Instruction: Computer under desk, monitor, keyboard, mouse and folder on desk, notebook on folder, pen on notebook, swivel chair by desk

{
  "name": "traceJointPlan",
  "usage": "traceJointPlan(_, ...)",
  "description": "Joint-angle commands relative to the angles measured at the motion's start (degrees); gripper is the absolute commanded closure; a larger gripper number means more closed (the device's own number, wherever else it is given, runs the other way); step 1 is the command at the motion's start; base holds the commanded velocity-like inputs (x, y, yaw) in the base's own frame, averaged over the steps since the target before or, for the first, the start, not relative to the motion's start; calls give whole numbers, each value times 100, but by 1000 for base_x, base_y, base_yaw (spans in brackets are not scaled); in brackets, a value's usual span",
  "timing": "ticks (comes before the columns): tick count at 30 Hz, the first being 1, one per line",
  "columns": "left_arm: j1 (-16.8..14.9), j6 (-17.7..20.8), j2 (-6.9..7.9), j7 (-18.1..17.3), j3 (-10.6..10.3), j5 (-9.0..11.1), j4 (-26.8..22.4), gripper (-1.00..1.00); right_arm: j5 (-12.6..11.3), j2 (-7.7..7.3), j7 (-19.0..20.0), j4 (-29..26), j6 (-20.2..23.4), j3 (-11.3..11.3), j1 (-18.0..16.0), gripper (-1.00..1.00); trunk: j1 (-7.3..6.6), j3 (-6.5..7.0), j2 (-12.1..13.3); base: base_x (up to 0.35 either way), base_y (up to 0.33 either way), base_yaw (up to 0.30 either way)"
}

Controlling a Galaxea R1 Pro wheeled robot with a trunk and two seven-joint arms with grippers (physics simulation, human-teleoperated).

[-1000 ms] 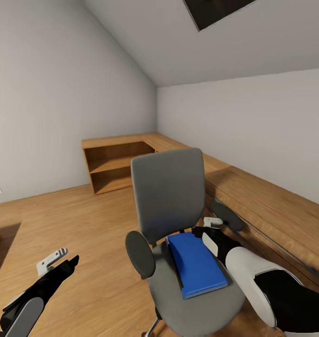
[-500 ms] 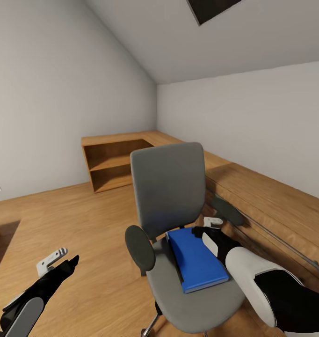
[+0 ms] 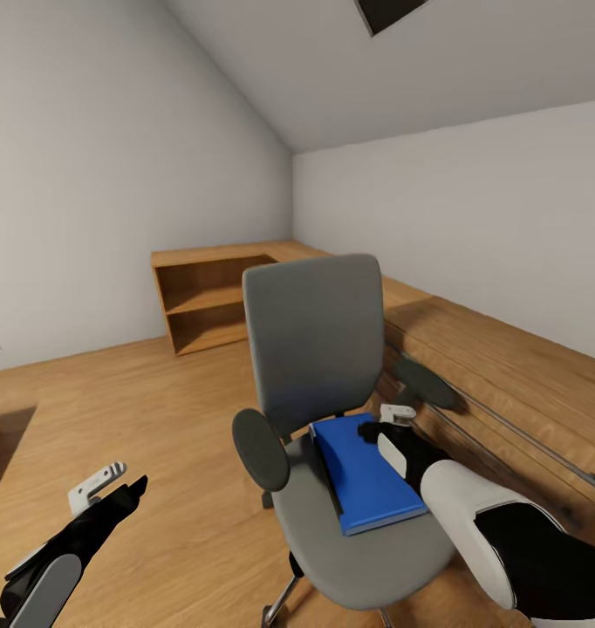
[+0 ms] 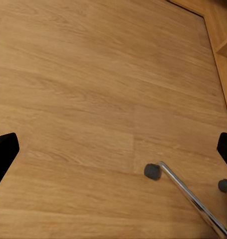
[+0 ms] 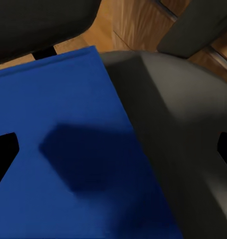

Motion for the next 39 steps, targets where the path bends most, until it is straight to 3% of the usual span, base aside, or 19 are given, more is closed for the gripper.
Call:
traceJointPlan(1, -4, 5, 5, 48, -10, 41, -8, -100, -48, -2, -35, -12, 35, 49, -2, -100, 22, -24, -44, 0, 0, 0)
traceJointPlan(7, -4, 5, 5, 48, -10, 46, -8, -100, -48, -28, -30, -13, 38, 46, -2, -100, 153, -132, -285, 0, 0, 0)
traceJointPlan(15, -4, 5, 5, 48, -10, 47, -8, -100, -56, -136, -27, -21, 40, 49, -2, -100, 153, -132, -285, 0, 0, 0)
traceJointPlan(39, -3, 5, 5, 48, -10, 58, -8, -100, -64, -140, -26, -14, 40, 56, -2, -100, 153, -132, -285, 0, 0, 0)
